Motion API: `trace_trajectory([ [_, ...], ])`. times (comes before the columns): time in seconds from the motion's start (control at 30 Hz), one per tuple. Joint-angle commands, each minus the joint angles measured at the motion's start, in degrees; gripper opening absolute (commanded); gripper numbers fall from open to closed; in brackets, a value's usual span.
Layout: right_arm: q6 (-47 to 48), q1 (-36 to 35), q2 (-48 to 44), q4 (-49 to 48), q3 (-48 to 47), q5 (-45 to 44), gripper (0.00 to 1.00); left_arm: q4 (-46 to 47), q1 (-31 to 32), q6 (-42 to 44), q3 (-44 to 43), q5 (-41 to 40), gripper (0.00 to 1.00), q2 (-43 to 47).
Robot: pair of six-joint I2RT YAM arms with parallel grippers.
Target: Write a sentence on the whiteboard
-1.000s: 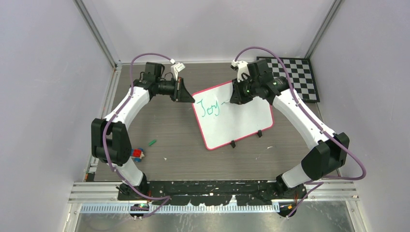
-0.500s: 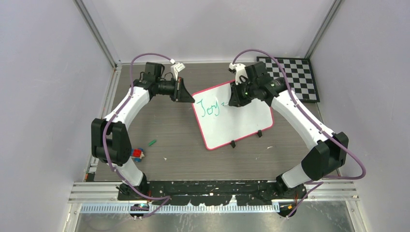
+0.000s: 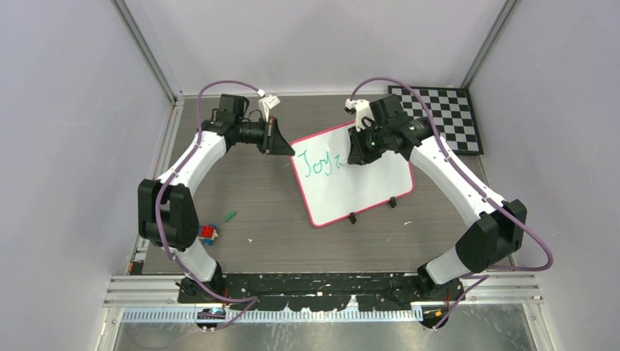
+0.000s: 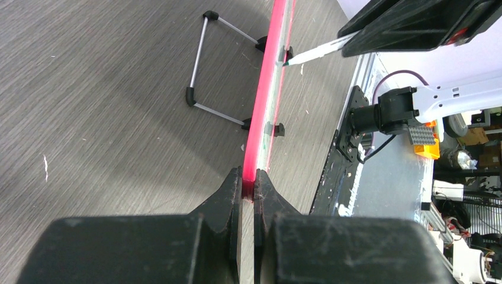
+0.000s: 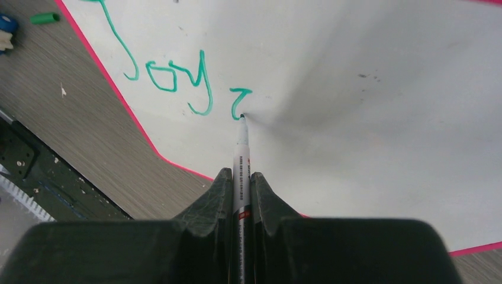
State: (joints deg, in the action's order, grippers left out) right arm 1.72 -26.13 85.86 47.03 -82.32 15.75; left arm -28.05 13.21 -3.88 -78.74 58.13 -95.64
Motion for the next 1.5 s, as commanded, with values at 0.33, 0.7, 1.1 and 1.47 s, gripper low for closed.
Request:
trace_trajectory([
  [0.33,0.29,0.18,1.14,-1.59,-8.6,-0.45,0.0,-1.65,0.94,1.24,-0.16,1.02,0.0,1.92],
  [0.7,0.83,0.12,2.72,-3.45,-6.59,-2.42,0.0,-1.4,0.94,1.24,0.47,0.51,0.0,2.53],
  [1.1,1.61,1.41,-2.65,-1.45,-6.48,-2.03,0.0,-1.43,0.98,1.24,0.33,0.67,0.0,2.11],
  [1.47,1.92,1.5,0.16,-2.36,-5.29,-1.81,0.0,-1.46,1.11,1.22,0.08,0.75,0.0,1.76],
])
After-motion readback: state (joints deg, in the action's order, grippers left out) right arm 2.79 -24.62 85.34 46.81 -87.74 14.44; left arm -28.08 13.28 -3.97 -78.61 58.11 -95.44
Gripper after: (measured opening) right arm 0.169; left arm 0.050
